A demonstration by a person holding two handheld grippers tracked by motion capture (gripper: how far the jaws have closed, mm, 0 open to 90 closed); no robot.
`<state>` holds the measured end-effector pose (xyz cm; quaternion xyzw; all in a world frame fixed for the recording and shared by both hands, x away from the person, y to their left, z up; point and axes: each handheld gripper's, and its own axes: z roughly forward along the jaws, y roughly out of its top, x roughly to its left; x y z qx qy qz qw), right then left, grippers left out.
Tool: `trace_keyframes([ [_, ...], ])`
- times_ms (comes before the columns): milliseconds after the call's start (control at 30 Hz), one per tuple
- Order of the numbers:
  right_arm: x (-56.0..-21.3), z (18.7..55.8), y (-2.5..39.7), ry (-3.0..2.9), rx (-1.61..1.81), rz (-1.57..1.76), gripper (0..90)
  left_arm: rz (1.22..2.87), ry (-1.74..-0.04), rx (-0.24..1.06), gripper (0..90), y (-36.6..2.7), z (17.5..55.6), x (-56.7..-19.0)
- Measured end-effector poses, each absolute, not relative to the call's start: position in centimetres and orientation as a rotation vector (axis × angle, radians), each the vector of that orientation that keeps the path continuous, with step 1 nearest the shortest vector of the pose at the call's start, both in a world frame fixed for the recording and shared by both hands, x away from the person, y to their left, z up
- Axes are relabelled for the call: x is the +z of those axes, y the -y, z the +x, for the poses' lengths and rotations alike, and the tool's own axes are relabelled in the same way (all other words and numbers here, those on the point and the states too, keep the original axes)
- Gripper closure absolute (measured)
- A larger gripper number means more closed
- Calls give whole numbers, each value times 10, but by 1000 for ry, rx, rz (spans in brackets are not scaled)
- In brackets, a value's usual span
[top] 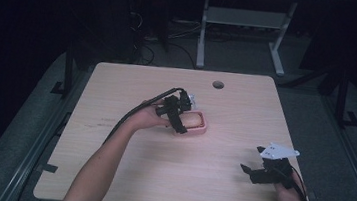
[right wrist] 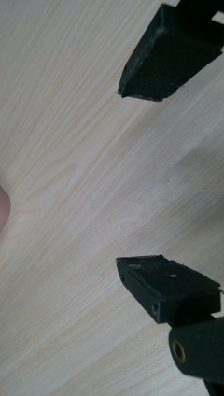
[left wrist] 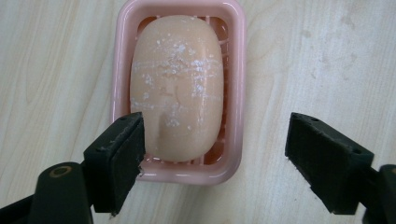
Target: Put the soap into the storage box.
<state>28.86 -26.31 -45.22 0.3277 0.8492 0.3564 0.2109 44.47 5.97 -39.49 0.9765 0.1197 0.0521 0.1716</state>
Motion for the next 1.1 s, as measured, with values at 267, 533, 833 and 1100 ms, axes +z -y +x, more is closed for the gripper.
trace_keyframes([
  [267, -453, 289, 260, -2369, 984, 916, 139, 2773, -347, 151, 197, -67, 437, -396],
  [533, -454, 289, 256, -2369, 977, 911, 139, 2757, -374, 150, 199, -81, 431, -396],
  [833, -454, 290, 254, -2363, 970, 921, 139, 2739, -377, 167, 199, -91, 421, -397],
  [1100, -454, 290, 253, -2366, 963, 929, 139, 2730, -388, 173, 199, -102, 415, -398],
])
